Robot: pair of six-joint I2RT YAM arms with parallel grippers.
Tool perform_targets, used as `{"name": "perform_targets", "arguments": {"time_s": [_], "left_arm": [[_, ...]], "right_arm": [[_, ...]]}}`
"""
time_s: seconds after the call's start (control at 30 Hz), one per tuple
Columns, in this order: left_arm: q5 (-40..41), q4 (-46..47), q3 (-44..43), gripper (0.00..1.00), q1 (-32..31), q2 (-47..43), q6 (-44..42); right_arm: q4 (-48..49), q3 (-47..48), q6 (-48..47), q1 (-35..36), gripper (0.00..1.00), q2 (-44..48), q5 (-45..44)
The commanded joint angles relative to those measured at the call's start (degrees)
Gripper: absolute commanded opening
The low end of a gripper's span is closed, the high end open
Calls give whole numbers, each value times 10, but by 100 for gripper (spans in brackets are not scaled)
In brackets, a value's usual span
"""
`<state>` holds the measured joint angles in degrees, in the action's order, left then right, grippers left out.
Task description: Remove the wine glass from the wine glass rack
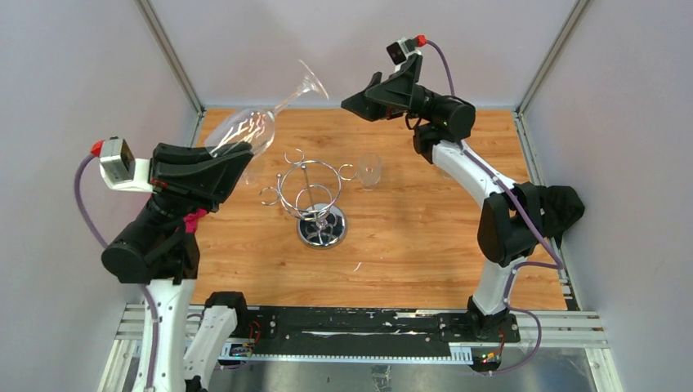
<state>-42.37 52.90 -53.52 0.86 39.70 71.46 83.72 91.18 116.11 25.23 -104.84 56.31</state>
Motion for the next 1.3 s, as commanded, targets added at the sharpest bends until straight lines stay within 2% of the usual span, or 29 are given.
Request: {"name": "perform_targets", "arguments": {"time_s": [0.0,0.1,0.2,0.37,0.47,0.57,0.73,1.13,1.27], "left_arm": [[87,-391,-109,0,-3,-47,-247],[172,-636,-237,0,-2,-32,-358],[243,-815,-349,0,-2,1,-431],[365,-1042,-511,0,-3,65,-503],[399,-1132,-571,0,-3,101,-520],[400,-1176,-578,0,-2,122,-519],[397,-1194,-546,0,-2,127,-512],[396,-1201,-410,0,-3,129,-509],[367,-1201,-370,0,-3,134,-512]], "right_arm": [[52,-31,6,-31,99,44,-6],[54,-51,6,-52,99,58,-4],[55,-67,6,-66,99,67,-2],[54,-88,6,-79,99,75,4],[54,-101,5,-84,99,77,5],[55,-113,5,-88,99,78,9],[56,-132,5,-97,99,86,16],[37,-141,5,-127,99,101,41],[24,-138,4,-135,99,105,48]]}}
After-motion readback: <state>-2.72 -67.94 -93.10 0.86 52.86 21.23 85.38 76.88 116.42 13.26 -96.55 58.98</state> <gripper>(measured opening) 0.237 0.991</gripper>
